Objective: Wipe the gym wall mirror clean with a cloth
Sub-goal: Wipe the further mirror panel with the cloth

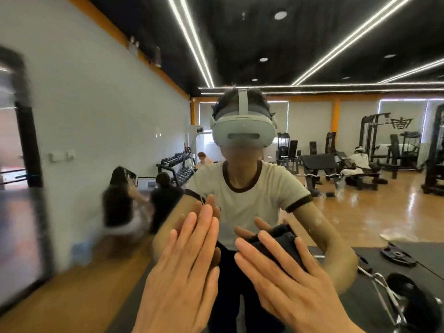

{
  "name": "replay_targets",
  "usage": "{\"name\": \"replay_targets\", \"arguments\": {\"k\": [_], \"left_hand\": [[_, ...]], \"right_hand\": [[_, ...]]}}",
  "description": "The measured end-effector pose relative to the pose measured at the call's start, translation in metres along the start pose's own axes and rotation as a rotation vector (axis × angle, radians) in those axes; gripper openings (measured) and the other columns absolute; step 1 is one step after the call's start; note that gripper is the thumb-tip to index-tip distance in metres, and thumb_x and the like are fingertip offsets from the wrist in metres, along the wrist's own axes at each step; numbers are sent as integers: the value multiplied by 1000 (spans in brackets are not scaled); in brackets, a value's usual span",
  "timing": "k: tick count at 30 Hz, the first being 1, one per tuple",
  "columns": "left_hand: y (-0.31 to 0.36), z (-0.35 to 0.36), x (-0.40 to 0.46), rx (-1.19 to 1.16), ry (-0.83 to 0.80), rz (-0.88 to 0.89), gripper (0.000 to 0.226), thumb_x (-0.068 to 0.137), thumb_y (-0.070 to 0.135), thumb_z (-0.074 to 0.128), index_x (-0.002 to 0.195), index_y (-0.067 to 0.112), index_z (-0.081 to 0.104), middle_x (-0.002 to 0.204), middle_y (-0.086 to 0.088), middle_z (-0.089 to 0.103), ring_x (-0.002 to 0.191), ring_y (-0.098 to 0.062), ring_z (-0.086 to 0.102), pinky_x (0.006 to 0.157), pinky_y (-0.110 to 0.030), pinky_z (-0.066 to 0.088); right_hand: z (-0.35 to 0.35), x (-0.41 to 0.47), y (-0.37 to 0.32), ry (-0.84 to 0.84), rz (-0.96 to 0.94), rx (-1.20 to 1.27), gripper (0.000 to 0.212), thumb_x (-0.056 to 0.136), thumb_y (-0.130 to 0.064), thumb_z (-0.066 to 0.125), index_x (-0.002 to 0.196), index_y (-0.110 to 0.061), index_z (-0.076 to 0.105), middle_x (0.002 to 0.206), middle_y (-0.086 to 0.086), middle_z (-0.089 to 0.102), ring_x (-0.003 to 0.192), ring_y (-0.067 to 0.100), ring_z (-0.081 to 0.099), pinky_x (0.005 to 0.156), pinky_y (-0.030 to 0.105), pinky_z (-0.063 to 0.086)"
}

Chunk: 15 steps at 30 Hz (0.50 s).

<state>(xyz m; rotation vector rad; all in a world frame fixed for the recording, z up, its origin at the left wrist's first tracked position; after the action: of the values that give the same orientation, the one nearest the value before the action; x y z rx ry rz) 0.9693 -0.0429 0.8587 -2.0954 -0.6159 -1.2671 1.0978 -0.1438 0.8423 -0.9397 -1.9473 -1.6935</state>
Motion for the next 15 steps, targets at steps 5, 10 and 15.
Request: {"name": "replay_targets", "arguments": {"k": [5,10,15], "left_hand": [[-16,-24,54,-50,-15,-2,61,108,38,16,162,12,7,171,-1,1,156,-17,4,126,-29,-1],[-26,-42,101,-74,17,-20,64,107,39,26,162,12,7,170,-5,6,156,-18,5,126,-28,-2],[-37,-50,139,-92,45,-38,71,99,30,39,161,9,13,170,-3,4,156,-17,4,125,-26,-4]], "right_hand": [[36,24,64,-131,211,-57,45,107,-25,33,149,-27,46,157,-8,41,153,14,21,126,40,6],[24,57,94,-14,195,-43,53,103,-21,42,155,-22,33,161,-6,33,152,19,25,126,43,11],[23,88,127,29,203,-89,48,106,-23,37,154,-20,34,162,-2,32,152,22,23,126,46,7]]}}
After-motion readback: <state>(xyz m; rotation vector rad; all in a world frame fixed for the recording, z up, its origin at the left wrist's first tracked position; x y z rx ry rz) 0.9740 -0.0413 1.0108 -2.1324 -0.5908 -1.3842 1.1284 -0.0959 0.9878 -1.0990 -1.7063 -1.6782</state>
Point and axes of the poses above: each hand's wrist, its own x-axis towards the middle knuckle, its own z-axis out of the palm, y = z × x, the point moved 5 cm from there along x, towards the middle knuckle
